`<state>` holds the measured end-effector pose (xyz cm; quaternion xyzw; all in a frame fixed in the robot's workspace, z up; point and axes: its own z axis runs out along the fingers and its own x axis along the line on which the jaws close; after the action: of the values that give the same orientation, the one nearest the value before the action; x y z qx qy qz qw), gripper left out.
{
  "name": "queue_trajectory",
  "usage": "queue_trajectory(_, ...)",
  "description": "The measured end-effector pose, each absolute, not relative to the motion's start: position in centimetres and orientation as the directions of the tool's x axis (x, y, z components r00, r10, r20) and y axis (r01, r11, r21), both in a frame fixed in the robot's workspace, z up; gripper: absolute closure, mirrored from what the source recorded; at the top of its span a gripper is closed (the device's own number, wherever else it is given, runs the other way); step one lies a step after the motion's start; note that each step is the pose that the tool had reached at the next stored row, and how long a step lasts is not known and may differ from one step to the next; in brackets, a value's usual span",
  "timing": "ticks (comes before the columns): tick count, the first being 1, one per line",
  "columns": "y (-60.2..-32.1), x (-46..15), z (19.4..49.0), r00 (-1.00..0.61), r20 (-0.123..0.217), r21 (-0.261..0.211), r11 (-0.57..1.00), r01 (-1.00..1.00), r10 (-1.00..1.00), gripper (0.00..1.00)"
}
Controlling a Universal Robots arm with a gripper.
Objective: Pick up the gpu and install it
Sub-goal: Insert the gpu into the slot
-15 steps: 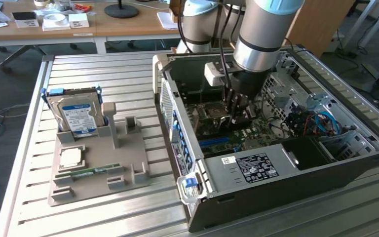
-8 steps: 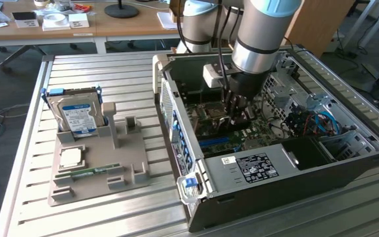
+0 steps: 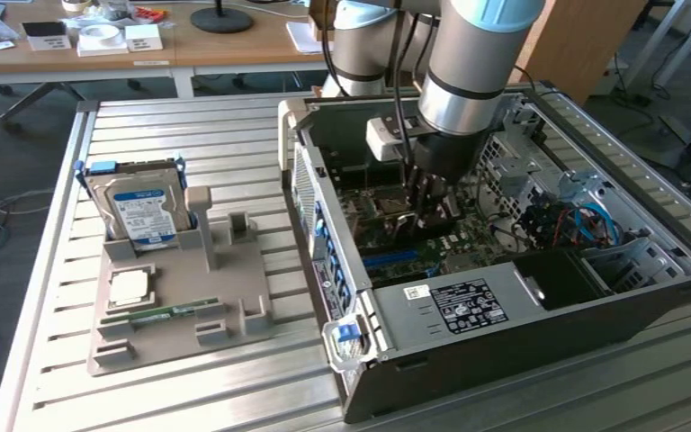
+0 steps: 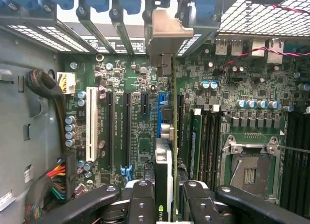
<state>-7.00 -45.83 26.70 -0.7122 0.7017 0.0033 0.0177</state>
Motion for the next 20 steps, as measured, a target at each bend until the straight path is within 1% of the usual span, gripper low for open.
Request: queue_trajectory(20, -45.81, -7.48, 26.05, 0.015, -0.029, -0.021, -0.015, -1.000, -0.999, 0.73)
